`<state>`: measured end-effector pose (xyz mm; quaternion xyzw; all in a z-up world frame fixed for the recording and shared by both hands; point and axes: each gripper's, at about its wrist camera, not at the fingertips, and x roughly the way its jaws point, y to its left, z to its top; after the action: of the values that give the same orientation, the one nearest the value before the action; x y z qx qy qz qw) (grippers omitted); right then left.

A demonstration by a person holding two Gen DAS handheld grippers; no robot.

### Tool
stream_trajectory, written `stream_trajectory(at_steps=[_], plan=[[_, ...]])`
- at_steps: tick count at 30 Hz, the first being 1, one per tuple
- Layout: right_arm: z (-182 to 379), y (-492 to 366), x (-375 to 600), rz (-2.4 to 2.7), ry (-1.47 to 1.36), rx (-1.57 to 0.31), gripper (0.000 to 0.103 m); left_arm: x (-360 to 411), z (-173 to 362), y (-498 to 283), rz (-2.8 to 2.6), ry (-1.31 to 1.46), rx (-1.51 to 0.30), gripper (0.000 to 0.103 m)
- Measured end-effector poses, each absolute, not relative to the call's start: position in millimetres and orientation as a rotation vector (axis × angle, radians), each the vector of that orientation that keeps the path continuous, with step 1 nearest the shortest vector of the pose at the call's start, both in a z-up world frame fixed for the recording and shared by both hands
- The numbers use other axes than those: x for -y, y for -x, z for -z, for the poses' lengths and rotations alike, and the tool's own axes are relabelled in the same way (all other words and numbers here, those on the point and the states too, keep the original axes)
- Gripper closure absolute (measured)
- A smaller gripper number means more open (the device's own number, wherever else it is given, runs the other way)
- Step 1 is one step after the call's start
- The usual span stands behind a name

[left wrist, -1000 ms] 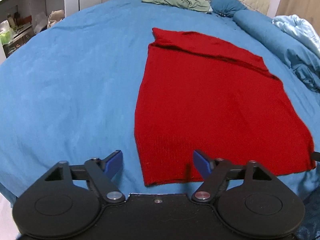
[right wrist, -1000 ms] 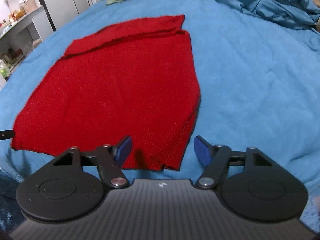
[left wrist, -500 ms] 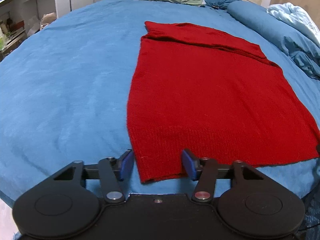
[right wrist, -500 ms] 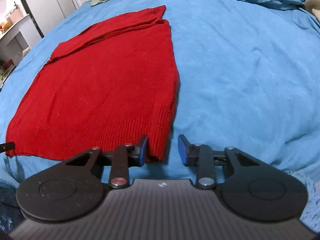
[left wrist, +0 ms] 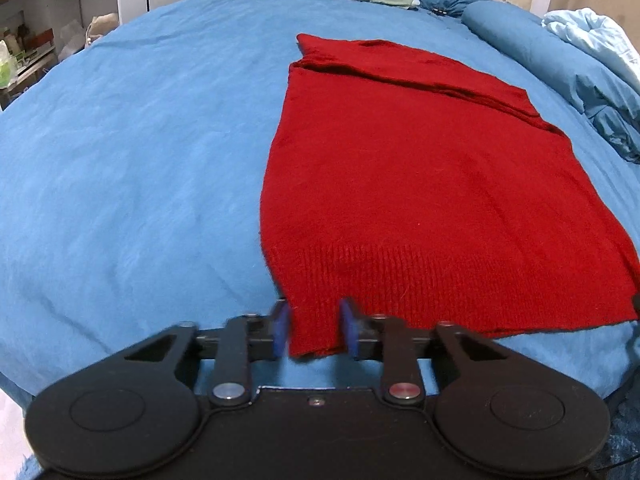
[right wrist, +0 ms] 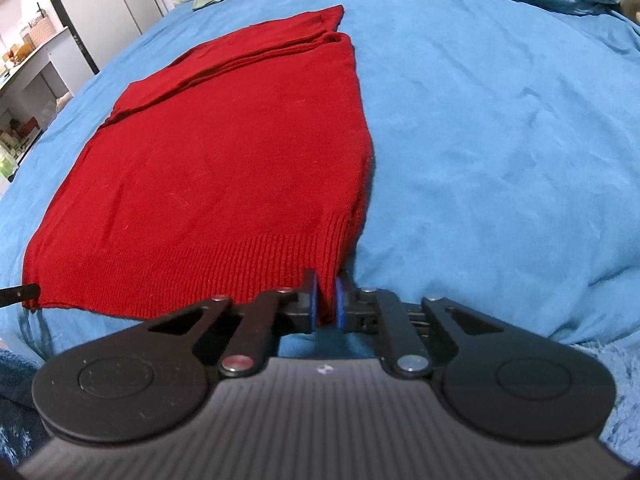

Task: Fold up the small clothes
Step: 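Grasp the sweater hem with both grippers and lift it toward the collar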

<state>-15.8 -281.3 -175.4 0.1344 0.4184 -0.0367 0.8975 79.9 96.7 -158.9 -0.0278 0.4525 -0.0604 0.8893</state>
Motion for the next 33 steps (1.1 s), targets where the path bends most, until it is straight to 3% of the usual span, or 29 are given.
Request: stream_trajectory(at_steps=[1, 8, 16, 26, 30, 33], plan=[[175.0, 15.2, 281.0, 0.076, -0.274, -0.866, 0.081, -97.3, 159.1, -80.5, 0.127, 0.061, -0.943, 0.092], [158.5, 18.3, 288.9, 0.065, -0.295, -0.827, 0.083, -94.1, 139.9, -75.8, 0.12, 0.069, -0.925, 0.097], [83.9, -5.5, 318.9, 0.006, -0.425, -0.674, 0.083, -95.0, 56.2, -94.8, 0.131, 0.127, -0.713, 0.097], [-8.4, -182.1, 356.8, -0.071, -0.466, -0.47, 0.083, -66.3, -13.1, -271.1, 0.083, 0.129, -0.484, 0.097], [4.9, -276.9, 367.8, -0.047, -0.449, -0.485, 0.083, -53.2, 7.6, -358.4, 0.036, 0.122, -0.487, 0.097], [46.5, -340.7, 376.5, -0.008, -0.44, -0.529, 0.083, -49.3, 49.7, -414.3, 0.016, 0.169, -0.539, 0.097]])
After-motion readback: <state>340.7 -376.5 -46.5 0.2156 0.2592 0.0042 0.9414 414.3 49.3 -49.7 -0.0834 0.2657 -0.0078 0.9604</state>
